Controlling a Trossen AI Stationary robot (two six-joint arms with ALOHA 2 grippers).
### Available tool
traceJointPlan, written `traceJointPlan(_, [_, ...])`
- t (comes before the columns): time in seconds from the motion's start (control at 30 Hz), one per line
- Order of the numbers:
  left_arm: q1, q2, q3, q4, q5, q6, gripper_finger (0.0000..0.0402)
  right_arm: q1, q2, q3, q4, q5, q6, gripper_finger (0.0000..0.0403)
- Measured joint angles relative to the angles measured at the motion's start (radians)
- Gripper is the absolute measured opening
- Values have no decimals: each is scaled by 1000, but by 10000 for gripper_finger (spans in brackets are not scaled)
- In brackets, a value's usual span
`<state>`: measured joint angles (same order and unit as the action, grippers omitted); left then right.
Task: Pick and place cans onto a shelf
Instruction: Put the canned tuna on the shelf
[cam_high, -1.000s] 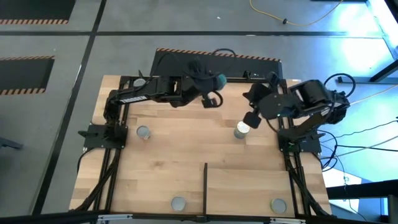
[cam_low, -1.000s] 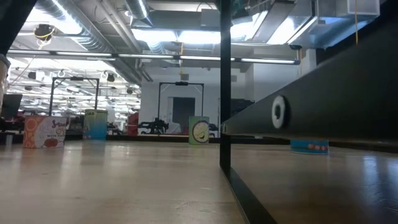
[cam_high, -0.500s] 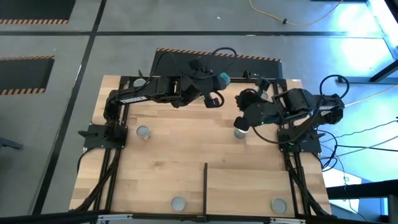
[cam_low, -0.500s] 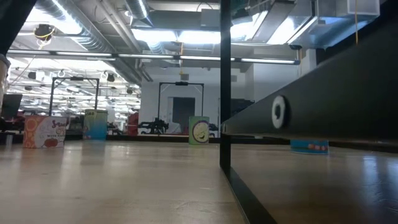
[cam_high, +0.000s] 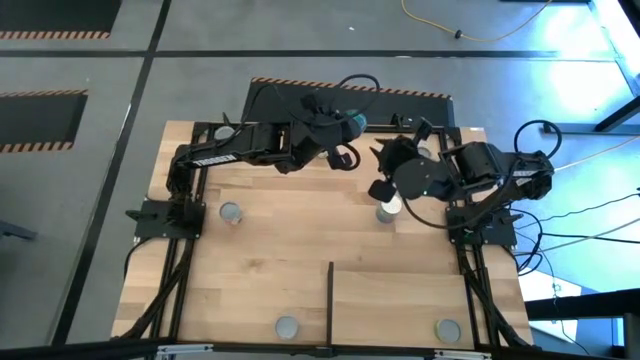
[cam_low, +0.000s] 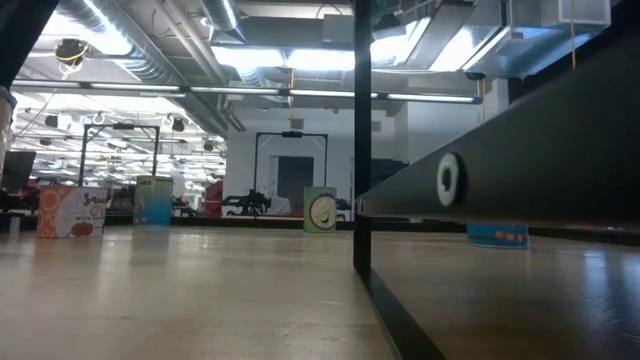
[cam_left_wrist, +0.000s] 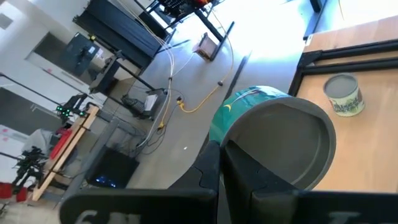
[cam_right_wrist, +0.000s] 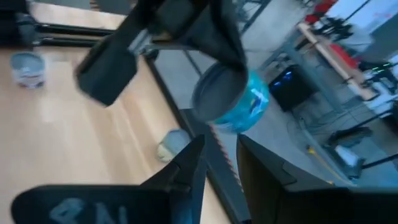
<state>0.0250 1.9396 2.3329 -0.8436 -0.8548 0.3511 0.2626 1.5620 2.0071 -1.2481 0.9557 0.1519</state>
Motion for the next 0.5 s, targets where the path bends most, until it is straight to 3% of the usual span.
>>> traceJointPlan(0.1, [0,0,0,29,0,8,0,-5,0,0,55,37,14,94])
traceJointPlan(0.33, [-6,0,0,111,26,77,0,-42,0,0,90,-7,127,94])
traceJointPlan(0.5, [-7,0,0,137,38,90,0,-47,5,0,90,-7,105,94])
